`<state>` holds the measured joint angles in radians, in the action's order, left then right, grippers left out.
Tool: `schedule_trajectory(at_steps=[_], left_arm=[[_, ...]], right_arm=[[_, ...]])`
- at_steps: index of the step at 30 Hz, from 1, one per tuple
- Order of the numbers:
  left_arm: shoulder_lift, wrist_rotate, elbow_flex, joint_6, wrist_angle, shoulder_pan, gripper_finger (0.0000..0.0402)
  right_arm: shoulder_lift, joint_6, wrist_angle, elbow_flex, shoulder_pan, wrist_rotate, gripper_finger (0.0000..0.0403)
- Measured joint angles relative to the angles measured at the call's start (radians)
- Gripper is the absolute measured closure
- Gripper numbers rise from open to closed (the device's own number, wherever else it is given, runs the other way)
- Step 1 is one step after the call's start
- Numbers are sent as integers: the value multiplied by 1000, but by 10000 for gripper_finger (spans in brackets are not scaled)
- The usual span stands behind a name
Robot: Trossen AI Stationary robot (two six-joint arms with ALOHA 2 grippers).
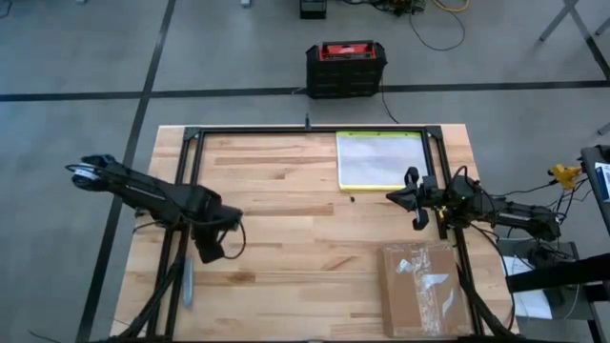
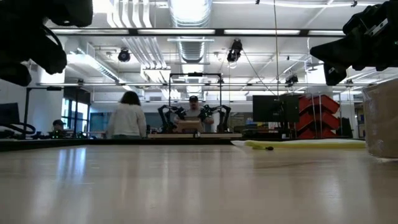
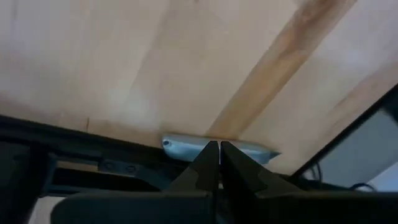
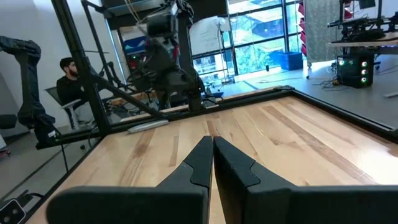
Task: Unpack boxes
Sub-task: Open the brown box using the gray cutter
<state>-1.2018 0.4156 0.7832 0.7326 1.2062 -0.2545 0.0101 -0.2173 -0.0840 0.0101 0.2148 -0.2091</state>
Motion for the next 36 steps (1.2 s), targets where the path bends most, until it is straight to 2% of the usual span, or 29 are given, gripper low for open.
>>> schedule_trajectory(at_steps=[6, 9, 11, 17, 23, 27, 29, 32, 36], left_arm=[[-103, 92, 15, 7, -3, -69, 402], [-143, 179, 15, 25, -1, -74, 401], [-171, 202, 15, 22, -2, -68, 401], [-283, 222, 15, 18, -2, -53, 401], [-392, 173, 25, -158, -2, -33, 401], [-413, 171, 101, -209, 31, -26, 401], [-400, 147, 152, -182, 35, -37, 401], [-367, 97, 217, -59, 40, -74, 401], [-334, 90, 238, 121, 42, -185, 401]], right_arm=[[0, 0, 0, 0, 0, 0, 403], [0, 0, 0, 0, 0, 0, 403], [0, 0, 0, 0, 0, 0, 403], [0, 0, 0, 0, 0, 0, 403], [0, 0, 0, 0, 0, 0, 403], [0, 0, 0, 0, 0, 0, 403], [0, 0, 0, 0, 0, 0, 403], [0, 0, 0, 0, 0, 0, 403], [0, 0, 0, 0, 0, 0, 403]])
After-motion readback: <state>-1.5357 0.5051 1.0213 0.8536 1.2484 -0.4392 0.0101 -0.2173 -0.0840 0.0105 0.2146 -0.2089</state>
